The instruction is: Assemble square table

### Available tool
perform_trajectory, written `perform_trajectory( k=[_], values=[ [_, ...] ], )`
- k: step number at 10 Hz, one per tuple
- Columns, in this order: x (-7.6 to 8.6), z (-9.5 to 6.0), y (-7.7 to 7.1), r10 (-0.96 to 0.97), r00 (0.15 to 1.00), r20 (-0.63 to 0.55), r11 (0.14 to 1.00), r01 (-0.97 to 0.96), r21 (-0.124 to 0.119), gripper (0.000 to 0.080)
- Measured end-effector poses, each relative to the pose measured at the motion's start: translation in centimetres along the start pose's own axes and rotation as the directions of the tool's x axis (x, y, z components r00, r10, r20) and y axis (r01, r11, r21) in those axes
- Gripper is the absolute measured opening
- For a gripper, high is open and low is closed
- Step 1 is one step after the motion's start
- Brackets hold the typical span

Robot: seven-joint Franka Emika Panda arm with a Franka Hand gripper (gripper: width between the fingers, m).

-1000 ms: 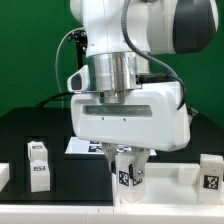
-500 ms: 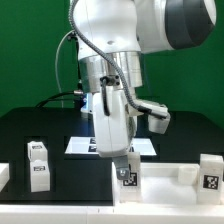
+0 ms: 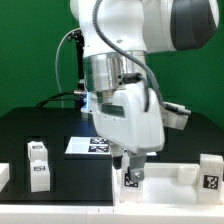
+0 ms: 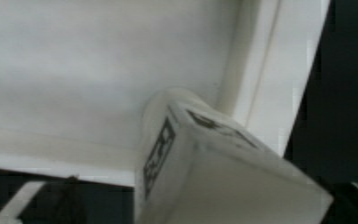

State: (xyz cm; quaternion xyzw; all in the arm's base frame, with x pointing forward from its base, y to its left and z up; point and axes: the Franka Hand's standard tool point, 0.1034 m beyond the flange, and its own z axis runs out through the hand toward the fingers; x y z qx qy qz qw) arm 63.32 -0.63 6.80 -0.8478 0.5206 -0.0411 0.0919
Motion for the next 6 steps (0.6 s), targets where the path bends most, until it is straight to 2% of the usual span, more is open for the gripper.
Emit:
perform_trajectory(
  k=[1,5,6],
  values=[
    [-0.34,-0.14,-0.22,-0.146,0.989,0.006,0.989,0.146,0.002,0.0647],
    [-0.16,-0.02,-0.07,-0.368,0.93,0.001,0.93,0.368,-0.007,0.0649],
    [-0.42,0.01,-0.32,-0.566,0.824,0.005,0.824,0.566,-0.031,0.0649]
  ],
)
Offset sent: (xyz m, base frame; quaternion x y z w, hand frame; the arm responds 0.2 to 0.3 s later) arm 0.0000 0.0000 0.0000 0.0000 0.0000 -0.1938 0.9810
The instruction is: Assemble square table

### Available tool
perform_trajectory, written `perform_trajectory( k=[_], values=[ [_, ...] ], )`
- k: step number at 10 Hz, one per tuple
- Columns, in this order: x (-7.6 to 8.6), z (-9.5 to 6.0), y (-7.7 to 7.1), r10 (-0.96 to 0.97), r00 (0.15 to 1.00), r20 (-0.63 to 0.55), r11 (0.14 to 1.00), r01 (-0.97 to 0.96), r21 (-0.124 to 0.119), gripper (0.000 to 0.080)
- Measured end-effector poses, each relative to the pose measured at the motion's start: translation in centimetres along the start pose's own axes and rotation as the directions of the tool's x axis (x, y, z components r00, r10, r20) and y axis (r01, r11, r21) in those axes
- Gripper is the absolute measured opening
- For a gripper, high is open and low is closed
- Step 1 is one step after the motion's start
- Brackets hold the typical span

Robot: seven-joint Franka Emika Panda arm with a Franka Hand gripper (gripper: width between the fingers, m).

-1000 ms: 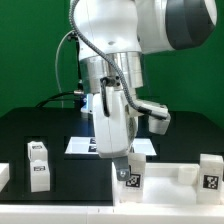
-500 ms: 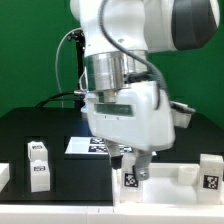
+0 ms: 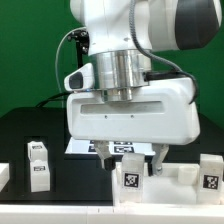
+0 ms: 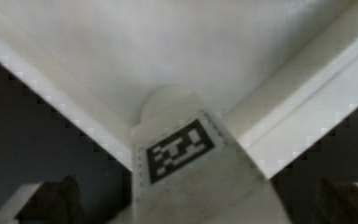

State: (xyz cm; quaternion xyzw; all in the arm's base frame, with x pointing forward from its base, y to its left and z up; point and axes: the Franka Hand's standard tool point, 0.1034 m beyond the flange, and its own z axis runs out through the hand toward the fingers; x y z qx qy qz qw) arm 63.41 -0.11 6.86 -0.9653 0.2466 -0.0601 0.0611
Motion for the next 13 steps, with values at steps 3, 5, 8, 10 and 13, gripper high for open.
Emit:
perform_trajectory(
  k=[3,5,8,10,13],
  values=[
    [0.01,0.26,-0.29,-0.067,0.998,0.018,0.998,0.067,-0.002,0.0545],
    [-0.05,0.31,-0.28,0.061,0.998,0.02,0.998,-0.061,-0.003,0.0407],
    [0.03,0.29,-0.03,0.296,0.955,0.015,0.955,-0.296,-0.012,0.0289],
    [-0.26,0.39,-0.22,0.53,0.848,0.006,0.848,-0.53,-0.027,0.0289],
    [-0.08,0.31,-0.53,0.844,0.531,0.077,0.536,-0.843,-0.058,0.0289]
  ],
)
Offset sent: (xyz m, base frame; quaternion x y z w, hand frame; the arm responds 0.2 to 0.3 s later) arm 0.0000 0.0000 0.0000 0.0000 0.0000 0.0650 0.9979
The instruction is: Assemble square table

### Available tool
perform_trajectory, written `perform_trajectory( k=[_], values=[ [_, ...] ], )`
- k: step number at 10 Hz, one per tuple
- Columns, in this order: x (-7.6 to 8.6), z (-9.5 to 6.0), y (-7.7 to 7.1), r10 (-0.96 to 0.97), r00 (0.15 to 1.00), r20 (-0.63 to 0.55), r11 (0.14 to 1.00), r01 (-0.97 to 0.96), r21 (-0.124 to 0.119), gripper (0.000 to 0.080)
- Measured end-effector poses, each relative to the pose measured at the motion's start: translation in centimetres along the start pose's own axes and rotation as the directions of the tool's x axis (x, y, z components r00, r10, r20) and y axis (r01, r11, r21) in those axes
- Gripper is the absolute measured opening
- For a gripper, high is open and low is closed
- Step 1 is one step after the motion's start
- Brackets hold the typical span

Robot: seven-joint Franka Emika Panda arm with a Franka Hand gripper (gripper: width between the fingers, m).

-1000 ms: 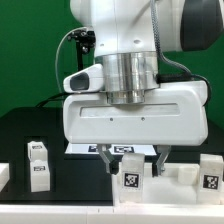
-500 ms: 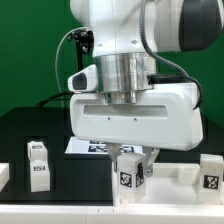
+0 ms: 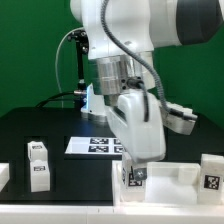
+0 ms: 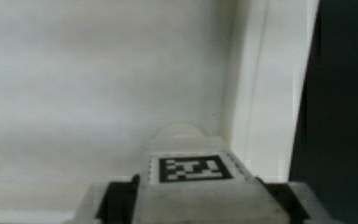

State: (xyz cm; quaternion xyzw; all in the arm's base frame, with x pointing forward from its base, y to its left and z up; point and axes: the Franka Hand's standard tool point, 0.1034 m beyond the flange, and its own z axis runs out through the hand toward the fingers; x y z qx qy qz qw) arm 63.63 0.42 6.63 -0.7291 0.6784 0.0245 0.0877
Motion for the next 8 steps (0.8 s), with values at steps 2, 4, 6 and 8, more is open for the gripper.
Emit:
perform_trajectory(
  k=[2,4,6,8],
  values=[
    [0.08,0.2,-0.17,0.258,0.966,-0.004,0.966,-0.258,0.029,0.0289],
    [0.24,0.19,-0.11,0.437,0.899,-0.002,0.898,-0.436,0.057,0.0289],
    [0.35,0.19,-0.08,0.514,0.858,0.0,0.857,-0.513,0.058,0.0289],
    [0.34,0.3,-0.02,0.516,0.857,-0.001,0.855,-0.515,0.057,0.0289]
  ],
)
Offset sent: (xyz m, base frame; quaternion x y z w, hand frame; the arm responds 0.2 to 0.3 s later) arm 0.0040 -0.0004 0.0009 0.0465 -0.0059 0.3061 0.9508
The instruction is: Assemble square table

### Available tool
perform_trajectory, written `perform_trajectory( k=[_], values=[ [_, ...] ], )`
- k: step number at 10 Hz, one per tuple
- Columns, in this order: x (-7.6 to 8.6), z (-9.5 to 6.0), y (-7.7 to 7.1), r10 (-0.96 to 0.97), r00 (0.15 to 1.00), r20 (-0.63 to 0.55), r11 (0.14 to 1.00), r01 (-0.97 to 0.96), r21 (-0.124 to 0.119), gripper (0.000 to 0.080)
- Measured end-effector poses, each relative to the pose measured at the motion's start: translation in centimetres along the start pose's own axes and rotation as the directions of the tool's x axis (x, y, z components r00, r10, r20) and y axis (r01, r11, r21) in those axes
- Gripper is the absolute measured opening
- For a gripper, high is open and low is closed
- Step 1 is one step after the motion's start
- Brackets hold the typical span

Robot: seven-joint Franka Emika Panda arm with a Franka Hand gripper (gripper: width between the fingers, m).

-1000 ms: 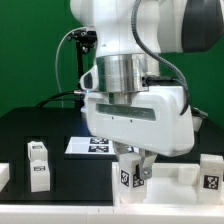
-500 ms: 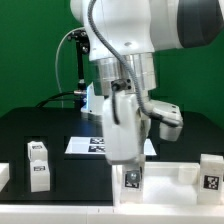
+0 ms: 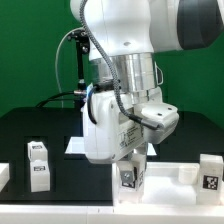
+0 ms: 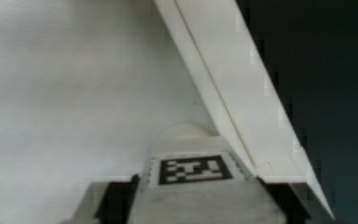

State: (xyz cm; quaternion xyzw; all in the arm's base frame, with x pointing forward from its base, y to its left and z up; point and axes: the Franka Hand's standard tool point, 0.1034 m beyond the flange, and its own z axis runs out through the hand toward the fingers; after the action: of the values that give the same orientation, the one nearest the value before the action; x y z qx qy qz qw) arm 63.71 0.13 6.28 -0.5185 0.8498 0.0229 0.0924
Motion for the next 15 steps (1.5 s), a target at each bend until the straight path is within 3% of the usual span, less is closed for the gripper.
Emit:
perform_trajectory(
  k=[2,4,6,12,14,15],
  values=[
    [0.0,0.0,0.0,-0.005,1.0,0.0,1.0,0.005,0.0,0.0597],
    [-0.8,-1.9,0.8,-0.03,0.999,0.019,1.0,0.03,0.002,0.0641],
    [-1.9,-4.2,2.4,-0.023,0.999,0.045,1.0,0.023,-0.018,0.0647],
    [-2.3,-3.7,3.0,-0.037,0.998,0.043,0.999,0.038,-0.037,0.0649],
    [-3.1,-3.5,7.3,-0.166,0.986,0.025,0.982,0.168,-0.082,0.0649],
    [-3.0,-3.2,8.8,-0.174,0.985,0.021,0.979,0.175,-0.1,0.0649]
  ],
)
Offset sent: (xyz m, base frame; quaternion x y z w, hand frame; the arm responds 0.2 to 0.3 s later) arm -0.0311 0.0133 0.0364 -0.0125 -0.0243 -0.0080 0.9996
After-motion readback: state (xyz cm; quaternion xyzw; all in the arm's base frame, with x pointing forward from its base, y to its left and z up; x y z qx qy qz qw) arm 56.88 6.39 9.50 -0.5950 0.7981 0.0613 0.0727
